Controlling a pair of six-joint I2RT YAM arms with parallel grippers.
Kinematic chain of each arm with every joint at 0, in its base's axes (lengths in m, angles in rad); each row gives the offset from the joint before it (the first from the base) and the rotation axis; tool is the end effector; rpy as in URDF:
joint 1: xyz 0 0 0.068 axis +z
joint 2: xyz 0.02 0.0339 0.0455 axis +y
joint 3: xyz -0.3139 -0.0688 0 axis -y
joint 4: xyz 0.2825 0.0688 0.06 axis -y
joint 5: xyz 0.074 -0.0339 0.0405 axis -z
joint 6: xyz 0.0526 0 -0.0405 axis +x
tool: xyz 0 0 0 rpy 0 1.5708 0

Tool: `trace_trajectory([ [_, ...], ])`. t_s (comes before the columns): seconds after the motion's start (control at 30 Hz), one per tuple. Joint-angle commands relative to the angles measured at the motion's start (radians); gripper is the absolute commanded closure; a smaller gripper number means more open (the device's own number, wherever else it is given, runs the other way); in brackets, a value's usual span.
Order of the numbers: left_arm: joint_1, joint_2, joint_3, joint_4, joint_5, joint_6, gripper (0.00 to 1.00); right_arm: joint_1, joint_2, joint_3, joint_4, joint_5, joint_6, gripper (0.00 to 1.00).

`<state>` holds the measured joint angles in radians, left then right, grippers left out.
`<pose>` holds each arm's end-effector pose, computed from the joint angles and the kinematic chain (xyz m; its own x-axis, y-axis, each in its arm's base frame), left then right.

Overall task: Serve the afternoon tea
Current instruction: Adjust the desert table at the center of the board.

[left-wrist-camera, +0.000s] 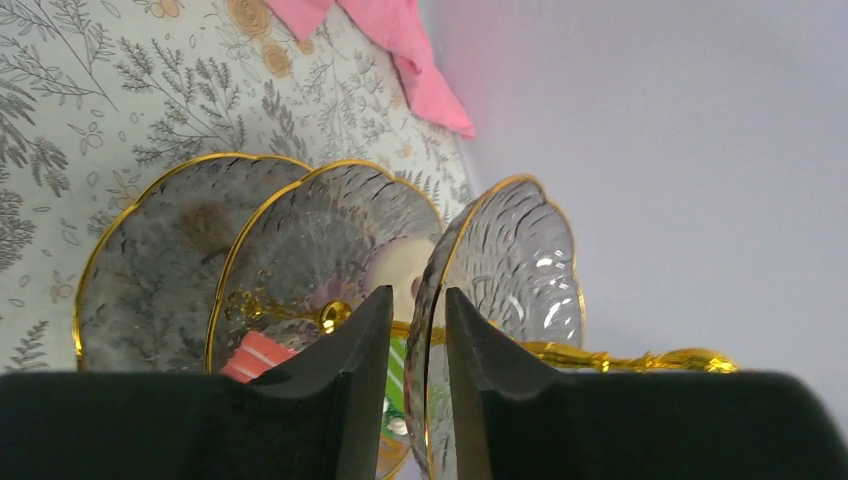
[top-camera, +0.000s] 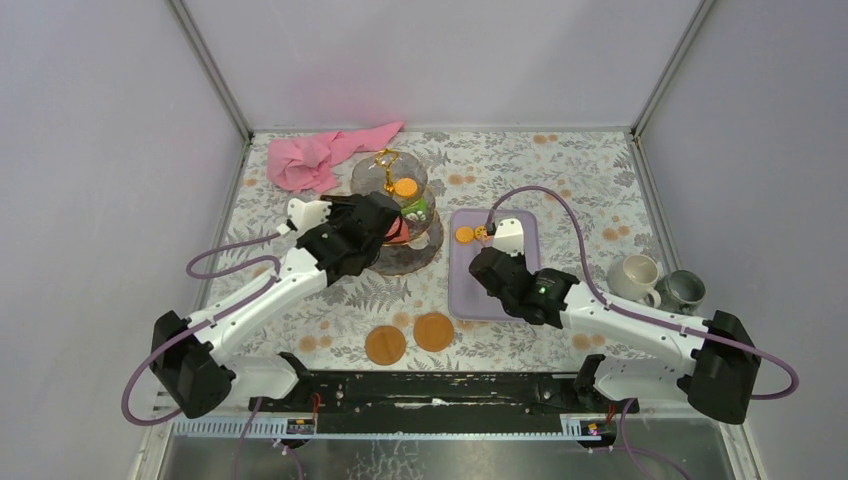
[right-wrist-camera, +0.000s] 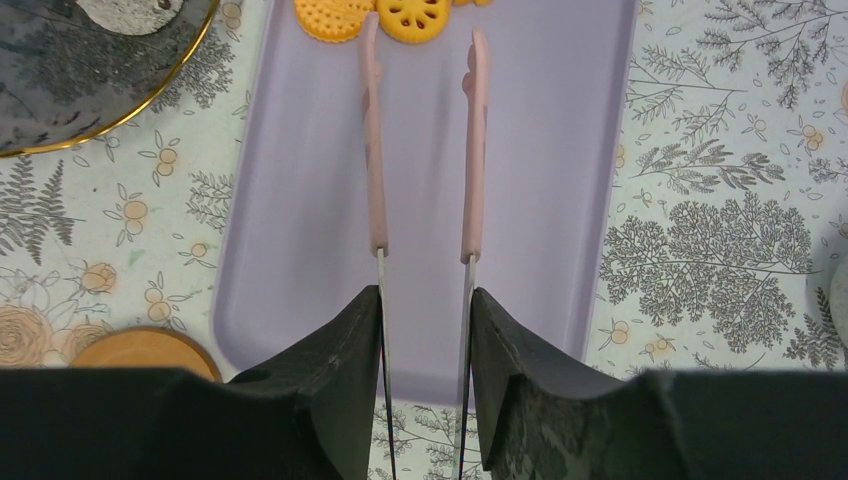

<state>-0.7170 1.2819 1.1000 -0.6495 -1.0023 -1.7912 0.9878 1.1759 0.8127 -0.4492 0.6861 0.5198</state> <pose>0.2464 -0.1560 0.3467 0.1942 -0.8663 -0.4603 -0.5272 0.3035 -0.7937 0.1729 0.2016 0.2757 -0.5486 -0.1337 -0.8254 -0.1539 0.9864 -0.0575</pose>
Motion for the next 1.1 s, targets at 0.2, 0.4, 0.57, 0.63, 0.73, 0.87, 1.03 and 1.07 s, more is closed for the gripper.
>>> trace_trajectory([
  [0.2,-0.011,-0.087,-0.036,0.085,-0.154,0.115,0.45,-0.031,0.041,-0.033,0.086,-0.023,0.023,0.58],
  [0.4,-0.020,-0.128,-0.083,0.244,-0.156,0.305,0.37,-0.062,0.058,-0.056,0.112,-0.047,0.013,0.56],
  [0.57,-0.033,-0.145,-0.101,0.344,-0.152,0.454,0.34,-0.091,0.077,-0.074,0.137,-0.078,-0.002,0.54],
  [0.63,-0.036,-0.148,-0.111,0.373,-0.152,0.506,0.33,-0.098,0.087,-0.076,0.148,-0.090,-0.008,0.53],
  [0.73,-0.040,-0.166,-0.125,0.398,-0.150,0.560,0.30,-0.107,0.110,-0.071,0.158,-0.101,-0.018,0.52],
  [0.87,-0.043,-0.195,-0.147,0.431,-0.146,0.623,0.28,-0.117,0.141,-0.063,0.168,-0.112,-0.032,0.49],
  [1.03,-0.058,-0.227,-0.173,0.444,-0.147,0.651,0.28,-0.133,0.172,-0.060,0.183,-0.119,-0.040,0.46],
  [1.07,-0.061,-0.231,-0.173,0.444,-0.146,0.655,0.28,-0.136,0.177,-0.060,0.185,-0.120,-0.042,0.46],
])
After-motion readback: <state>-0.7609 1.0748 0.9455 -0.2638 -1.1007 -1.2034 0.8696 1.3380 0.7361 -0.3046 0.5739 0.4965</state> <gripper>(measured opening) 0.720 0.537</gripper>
